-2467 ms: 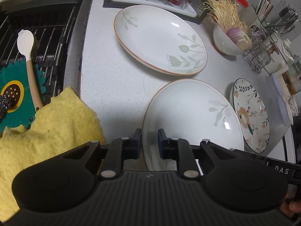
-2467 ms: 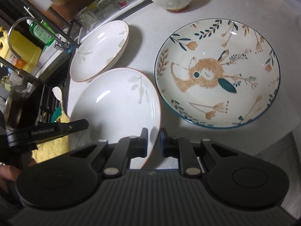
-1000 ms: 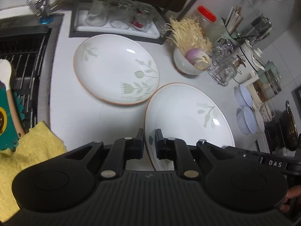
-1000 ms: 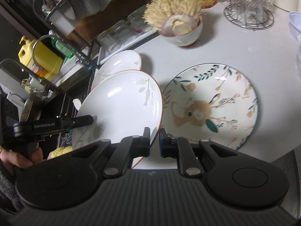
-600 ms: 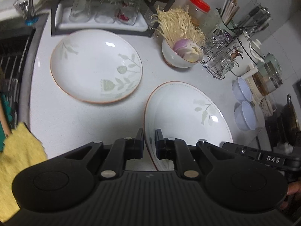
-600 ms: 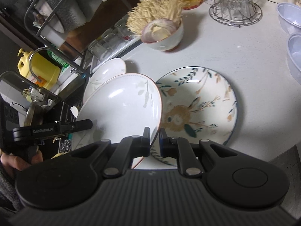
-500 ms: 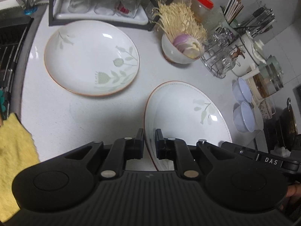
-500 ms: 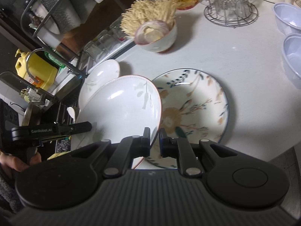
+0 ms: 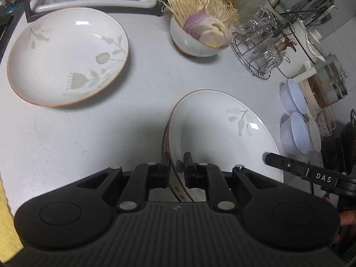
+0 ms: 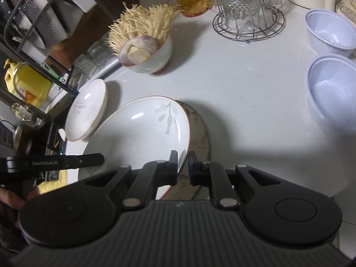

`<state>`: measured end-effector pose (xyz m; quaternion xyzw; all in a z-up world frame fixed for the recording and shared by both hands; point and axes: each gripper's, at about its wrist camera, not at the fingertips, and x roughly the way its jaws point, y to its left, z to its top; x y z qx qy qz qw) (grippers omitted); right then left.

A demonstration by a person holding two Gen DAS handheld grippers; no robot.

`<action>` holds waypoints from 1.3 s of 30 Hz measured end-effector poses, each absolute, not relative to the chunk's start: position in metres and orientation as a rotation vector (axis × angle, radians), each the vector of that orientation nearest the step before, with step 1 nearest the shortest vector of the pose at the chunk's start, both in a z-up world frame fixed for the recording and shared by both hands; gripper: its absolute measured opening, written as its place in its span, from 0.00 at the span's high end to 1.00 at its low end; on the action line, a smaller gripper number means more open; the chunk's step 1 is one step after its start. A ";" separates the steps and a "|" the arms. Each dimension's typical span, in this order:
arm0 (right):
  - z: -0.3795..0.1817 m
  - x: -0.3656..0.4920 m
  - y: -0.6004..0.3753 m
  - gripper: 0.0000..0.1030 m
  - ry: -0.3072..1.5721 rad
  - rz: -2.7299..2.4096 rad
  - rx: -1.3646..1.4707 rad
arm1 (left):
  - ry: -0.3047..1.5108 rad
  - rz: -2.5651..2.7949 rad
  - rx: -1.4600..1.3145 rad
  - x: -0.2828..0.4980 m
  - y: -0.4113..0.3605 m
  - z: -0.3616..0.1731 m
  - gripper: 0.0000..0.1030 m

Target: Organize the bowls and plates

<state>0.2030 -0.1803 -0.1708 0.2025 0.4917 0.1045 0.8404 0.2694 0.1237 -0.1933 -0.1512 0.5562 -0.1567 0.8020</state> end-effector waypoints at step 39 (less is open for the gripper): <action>-0.196 0.217 -0.178 0.90 1.081 0.198 0.426 | 1.309 -0.200 -0.332 0.274 0.116 -0.204 0.85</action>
